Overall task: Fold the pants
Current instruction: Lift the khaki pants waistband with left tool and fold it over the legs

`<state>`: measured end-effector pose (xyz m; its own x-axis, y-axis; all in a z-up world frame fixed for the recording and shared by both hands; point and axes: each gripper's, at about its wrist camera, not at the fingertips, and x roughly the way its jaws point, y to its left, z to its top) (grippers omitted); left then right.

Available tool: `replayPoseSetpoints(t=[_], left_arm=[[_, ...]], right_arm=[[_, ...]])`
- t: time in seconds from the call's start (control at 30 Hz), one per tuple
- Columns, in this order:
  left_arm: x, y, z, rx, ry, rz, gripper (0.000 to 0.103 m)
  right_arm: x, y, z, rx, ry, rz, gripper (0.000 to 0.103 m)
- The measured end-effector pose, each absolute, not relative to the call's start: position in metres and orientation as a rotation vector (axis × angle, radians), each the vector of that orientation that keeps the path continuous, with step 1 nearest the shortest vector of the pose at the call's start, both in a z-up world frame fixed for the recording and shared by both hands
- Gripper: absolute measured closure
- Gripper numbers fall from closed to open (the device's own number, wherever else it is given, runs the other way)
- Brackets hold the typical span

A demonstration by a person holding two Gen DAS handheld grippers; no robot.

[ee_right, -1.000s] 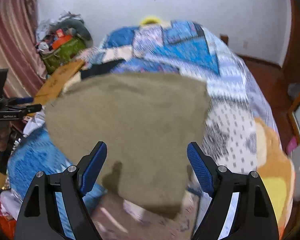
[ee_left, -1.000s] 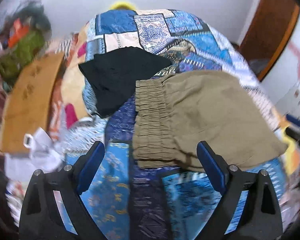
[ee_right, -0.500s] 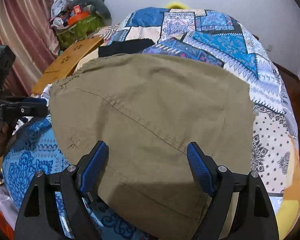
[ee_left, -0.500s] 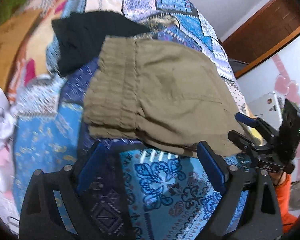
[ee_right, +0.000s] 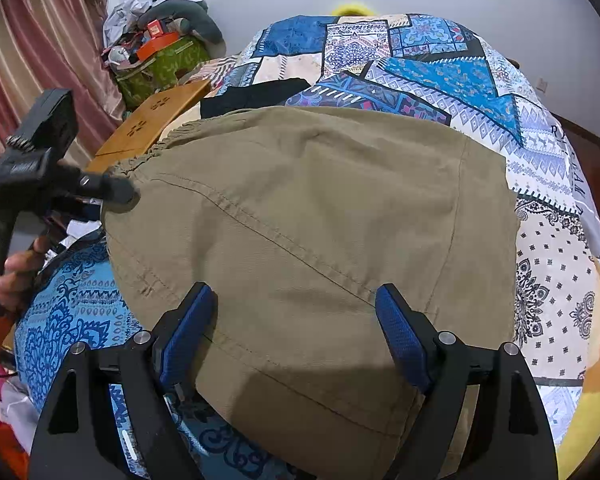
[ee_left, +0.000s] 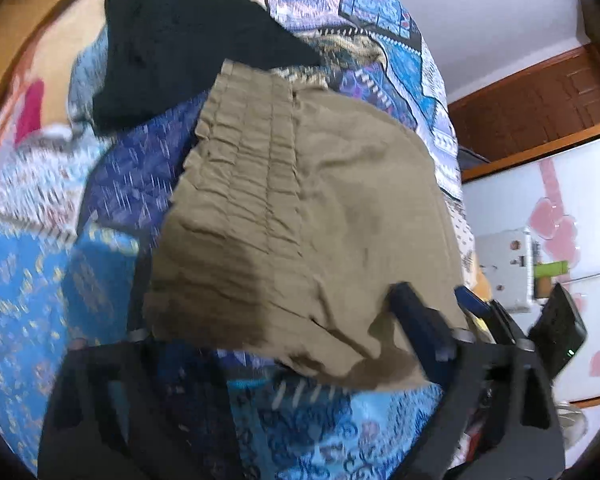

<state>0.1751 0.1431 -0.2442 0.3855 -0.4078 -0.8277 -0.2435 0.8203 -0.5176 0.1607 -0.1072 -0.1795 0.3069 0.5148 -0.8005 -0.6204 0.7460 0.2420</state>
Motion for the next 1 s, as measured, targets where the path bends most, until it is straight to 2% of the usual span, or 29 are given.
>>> replayPoseSetpoints(t=[0.03,0.1,0.2,0.6,0.83,1.0], left_arm=[[0.177,0.141,-0.24,-0.604,1.175,-0.089,0.033],[0.176,0.139,-0.232,-0.543,1.127,-0.02,0.055],[0.168,0.127,-0.214,-0.406,1.029,0.047,0.065],[0.12,0.088,-0.149,0.244,0.687,0.384,0.071],[0.113,0.054,-0.125,0.341,0.605,0.318,0.073],[0.129,0.019,-0.107,0.279,0.616,0.134,0.076]], right_arm=[[0.16,-0.107,-0.179,-0.118,1.01,0.753,0.022],[0.16,-0.107,-0.179,-0.116,1.01,0.755,0.022],[0.16,-0.108,-0.179,-0.112,1.009,0.757,0.022],[0.148,-0.138,-0.173,-0.06,1.007,0.733,0.022],[0.141,-0.147,-0.173,-0.039,0.992,0.721,0.021],[0.142,-0.148,-0.175,-0.02,0.986,0.727,0.02]])
